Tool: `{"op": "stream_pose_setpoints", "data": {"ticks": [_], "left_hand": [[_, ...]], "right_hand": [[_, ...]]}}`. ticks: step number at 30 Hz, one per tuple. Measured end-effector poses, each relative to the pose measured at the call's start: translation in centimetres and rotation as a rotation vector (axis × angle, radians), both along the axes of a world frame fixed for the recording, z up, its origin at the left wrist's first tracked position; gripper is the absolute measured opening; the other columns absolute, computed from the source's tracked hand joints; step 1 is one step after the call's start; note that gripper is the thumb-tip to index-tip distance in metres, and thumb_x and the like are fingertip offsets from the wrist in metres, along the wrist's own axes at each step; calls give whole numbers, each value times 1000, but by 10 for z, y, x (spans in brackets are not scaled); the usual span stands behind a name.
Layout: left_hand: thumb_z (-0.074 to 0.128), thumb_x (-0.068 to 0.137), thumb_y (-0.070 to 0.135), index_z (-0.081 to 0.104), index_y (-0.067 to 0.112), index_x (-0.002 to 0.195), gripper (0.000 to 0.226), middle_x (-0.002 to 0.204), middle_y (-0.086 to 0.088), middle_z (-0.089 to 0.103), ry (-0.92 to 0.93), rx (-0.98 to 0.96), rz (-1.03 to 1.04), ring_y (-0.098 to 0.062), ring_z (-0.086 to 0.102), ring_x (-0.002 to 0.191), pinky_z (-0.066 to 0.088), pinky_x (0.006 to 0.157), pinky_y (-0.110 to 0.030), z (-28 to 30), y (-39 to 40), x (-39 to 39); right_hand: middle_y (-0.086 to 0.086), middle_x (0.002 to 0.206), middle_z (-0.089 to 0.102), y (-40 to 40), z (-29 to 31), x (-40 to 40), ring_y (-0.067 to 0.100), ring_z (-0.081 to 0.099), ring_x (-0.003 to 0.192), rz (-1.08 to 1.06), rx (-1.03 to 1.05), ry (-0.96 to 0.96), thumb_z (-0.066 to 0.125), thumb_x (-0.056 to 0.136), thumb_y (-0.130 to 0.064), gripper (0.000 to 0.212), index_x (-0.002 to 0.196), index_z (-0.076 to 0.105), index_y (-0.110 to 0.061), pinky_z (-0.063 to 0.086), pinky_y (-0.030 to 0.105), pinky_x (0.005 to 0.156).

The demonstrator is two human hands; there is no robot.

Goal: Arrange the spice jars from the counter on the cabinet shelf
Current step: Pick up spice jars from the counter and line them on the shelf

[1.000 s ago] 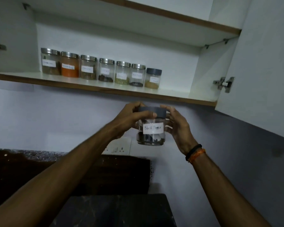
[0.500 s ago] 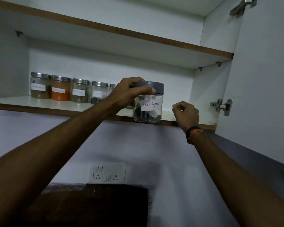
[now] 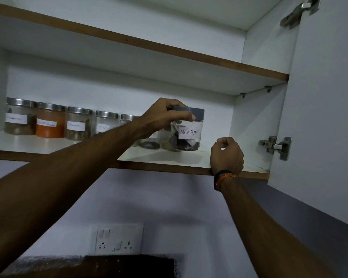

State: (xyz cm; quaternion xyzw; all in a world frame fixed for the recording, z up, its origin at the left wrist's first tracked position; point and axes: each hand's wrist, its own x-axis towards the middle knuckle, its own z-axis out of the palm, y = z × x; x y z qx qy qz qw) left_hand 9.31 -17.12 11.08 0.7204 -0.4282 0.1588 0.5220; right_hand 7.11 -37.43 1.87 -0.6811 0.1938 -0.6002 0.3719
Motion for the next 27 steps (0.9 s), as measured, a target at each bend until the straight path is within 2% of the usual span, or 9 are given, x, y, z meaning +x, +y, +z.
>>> {"op": "stream_pose_setpoints", "data": {"ticks": [3, 4, 7, 9, 13, 18, 23, 27], "left_hand": [[81, 76, 25, 68, 7, 110, 41, 105, -5, 70, 16, 9, -10, -32, 66, 104, 59, 69, -35, 5, -23, 24], [82, 78, 21, 66, 7, 112, 40, 105, -5, 69, 19, 15, -8, -32, 67, 103, 58, 67, -31, 7, -31, 31], [81, 78, 21, 59, 11, 122, 50, 111, -6, 64, 16, 74, 1, -30, 65, 104, 60, 84, -39, 15, -53, 52], [83, 72, 28, 57, 15, 124, 59, 114, -7, 63, -1, 116, 3, -28, 64, 104, 59, 90, -43, 20, -65, 65], [78, 60, 39, 58, 21, 123, 69, 110, -4, 65, -26, 186, 19, -23, 66, 98, 58, 88, -39, 24, -86, 87], [80, 68, 35, 58, 21, 128, 65, 111, -5, 68, -43, 297, 17, -21, 69, 94, 59, 88, -38, 22, -105, 115], [78, 59, 46, 58, 25, 130, 77, 113, 1, 66, -92, 415, 68, -18, 66, 98, 58, 90, -38, 24, -116, 134], [78, 58, 51, 59, 34, 124, 71, 110, 9, 66, -121, 456, 95, -15, 66, 96, 58, 86, -38, 30, -117, 139]], "right_hand": [[0, 98, 67, -1, -5, 1, 11, 48, 78, -34, -33, -102, 56, 88, -14, 14, 94, 66, -22, 35, 27, 67], [1, 97, 66, 0, -6, 1, 11, 47, 77, -49, -42, -126, 56, 88, -12, 14, 95, 65, -20, 35, 27, 67], [1, 90, 66, 1, -7, 2, 13, 48, 73, -67, -49, -164, 55, 87, -10, 13, 93, 63, -18, 36, 27, 64], [-1, 84, 65, 0, -8, 4, 13, 50, 70, -66, -52, -170, 55, 87, -10, 11, 89, 62, -19, 34, 23, 61], [-3, 70, 59, -1, -8, 9, 13, 50, 60, -80, -44, -159, 54, 90, -16, 11, 86, 62, -21, 28, 13, 55], [-4, 60, 53, -4, -8, 13, 0, 39, 50, -110, -39, -131, 53, 96, -23, 18, 88, 67, -15, 27, 10, 55], [-13, 53, 42, -2, -9, 12, 0, 39, 48, -119, -55, -117, 56, 94, -21, 17, 84, 68, -16, 25, 10, 53], [-16, 52, 40, -2, -9, 11, 1, 40, 47, -120, -59, -125, 56, 92, -19, 17, 82, 69, -15, 25, 10, 54]]}}
